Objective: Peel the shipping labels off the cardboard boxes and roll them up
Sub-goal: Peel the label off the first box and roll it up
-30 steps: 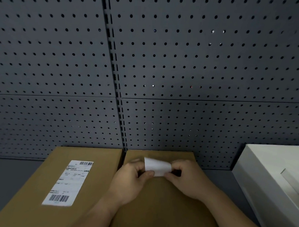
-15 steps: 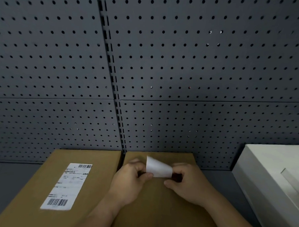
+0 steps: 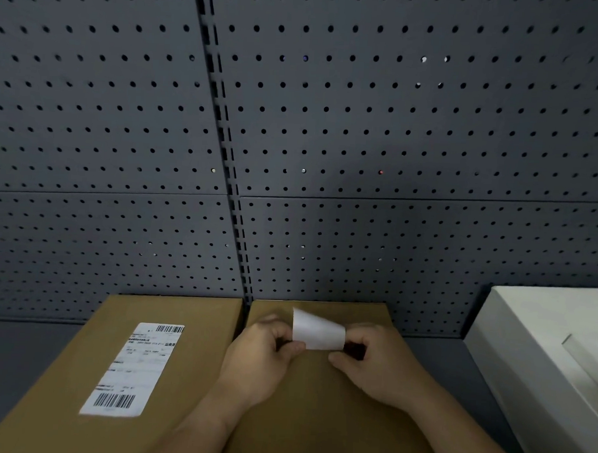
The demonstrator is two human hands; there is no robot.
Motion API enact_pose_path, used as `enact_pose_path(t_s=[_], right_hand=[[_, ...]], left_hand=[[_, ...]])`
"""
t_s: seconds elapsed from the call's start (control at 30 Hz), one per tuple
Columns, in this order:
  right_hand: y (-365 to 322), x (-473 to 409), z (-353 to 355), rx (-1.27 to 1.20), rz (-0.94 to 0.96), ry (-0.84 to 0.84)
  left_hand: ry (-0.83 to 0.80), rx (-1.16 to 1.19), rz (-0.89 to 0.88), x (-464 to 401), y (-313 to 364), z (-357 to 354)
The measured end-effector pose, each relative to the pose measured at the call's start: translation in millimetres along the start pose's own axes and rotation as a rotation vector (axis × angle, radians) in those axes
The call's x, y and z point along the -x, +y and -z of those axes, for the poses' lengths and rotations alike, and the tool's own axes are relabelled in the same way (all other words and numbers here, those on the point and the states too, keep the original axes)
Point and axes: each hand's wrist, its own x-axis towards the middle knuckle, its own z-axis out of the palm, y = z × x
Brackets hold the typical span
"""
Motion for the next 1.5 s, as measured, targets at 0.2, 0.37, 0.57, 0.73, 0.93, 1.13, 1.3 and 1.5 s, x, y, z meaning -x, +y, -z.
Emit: enact_pose_path(t_s=[0.2,0.37,0.57,0.73,0.93,1.13,1.3,1.5], right_hand=[[0.1,-5.6,-0.4,0.024,0.008,0.005],[-1.3,-9.1,-0.6,0.060,-0.004,0.025],[-3.9,-4.5,1.9,-0.005,-0.020,0.012],[-3.8,-5.8,1.3,0.026,-0.020,0.002],[-4.1,-7.8,-1.2,0.037,-0.040,0.028],[-4.7,-8.7,-0.9,0.024,-0.037,0.017],[-4.9,-18.9,2.0,0.037,-0.023,-0.027],[1.5,-13.9,-4.4,0.053,0.045,0.075]], left_hand=[[-0.028,0.000,-0.013,0.9,0.0,1.7],[-0.066,0.039,-0.005,2.5,2.9,5.8],[-0.028,0.012,0.012,0.2,1.9,1.9],[-0.045,0.012,0.005,0.4,0.8,1.7],[-0.243,0.141,0.069,-10.5,12.3,19.2],[-0.069,0.061,-0.030,-9.7,5.2,7.0],[-0.012,0.019,-0.090,-8.7,1.5,5.8],[0.003,-0.031,-0.124,-8.9,3.2,2.8]])
